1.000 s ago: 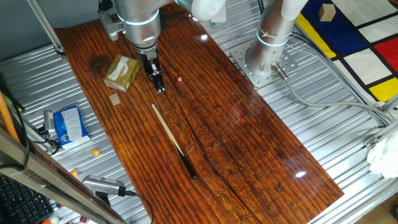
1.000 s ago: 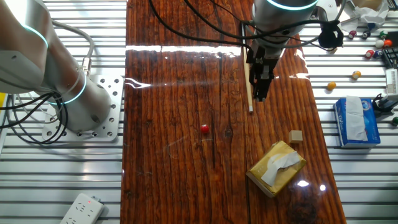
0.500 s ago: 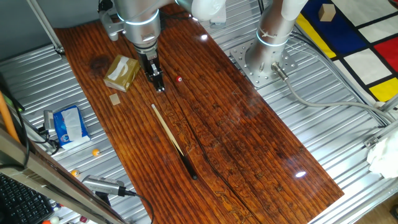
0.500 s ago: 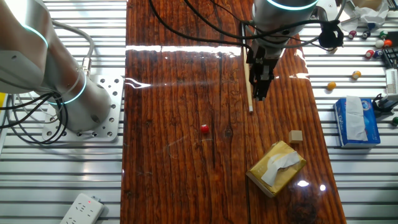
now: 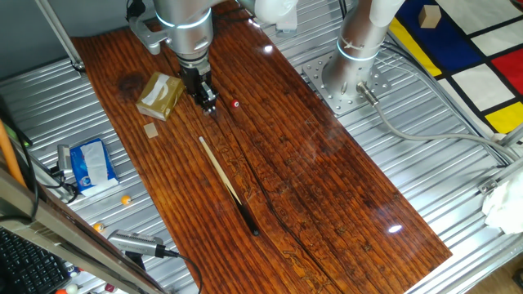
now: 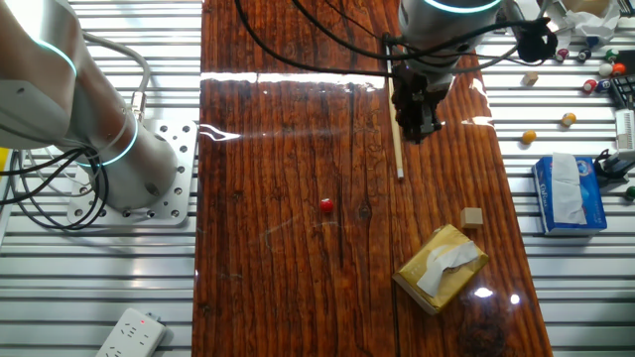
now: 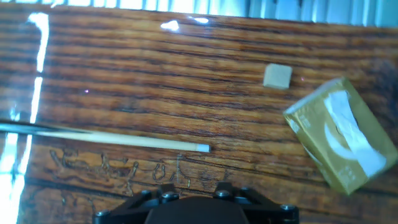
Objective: Hit the pool ball
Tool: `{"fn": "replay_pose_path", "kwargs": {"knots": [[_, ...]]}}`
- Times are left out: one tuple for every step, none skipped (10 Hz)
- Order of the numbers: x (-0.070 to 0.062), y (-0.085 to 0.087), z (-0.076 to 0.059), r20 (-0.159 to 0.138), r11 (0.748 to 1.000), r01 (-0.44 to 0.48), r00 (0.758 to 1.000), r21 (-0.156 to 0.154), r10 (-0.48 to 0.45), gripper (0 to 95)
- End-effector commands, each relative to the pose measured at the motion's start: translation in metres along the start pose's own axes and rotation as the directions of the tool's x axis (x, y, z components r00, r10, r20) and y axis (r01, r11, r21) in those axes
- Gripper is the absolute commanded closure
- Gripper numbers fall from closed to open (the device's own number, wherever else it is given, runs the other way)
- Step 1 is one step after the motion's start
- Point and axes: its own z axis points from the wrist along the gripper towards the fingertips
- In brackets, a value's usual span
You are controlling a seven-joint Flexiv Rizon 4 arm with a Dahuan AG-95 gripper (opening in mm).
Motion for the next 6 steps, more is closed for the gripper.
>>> {"fn": "replay_pose_path", "kwargs": {"knots": [[0.0000, 0.0002, 0.0000, -0.002, 1.000, 0.004, 1.000, 0.000, -0.004, 95.0], [0.0000, 0.0002, 0.0000, -0.002, 1.000, 0.007, 1.000, 0.000, -0.007, 95.0], [0.0000, 0.0002, 0.0000, -0.003, 1.000, 0.010, 1.000, 0.001, -0.010, 95.0], [0.0000, 0.0002, 0.0000, -0.003, 1.000, 0.014, 1.000, 0.001, -0.014, 95.0], [0.0000, 0.0002, 0.0000, -0.004, 1.000, 0.022, 1.000, 0.000, -0.022, 95.0], [0.0000, 0.0003, 0.0000, -0.004, 0.999, 0.034, 0.999, 0.000, -0.034, 95.0]]}}
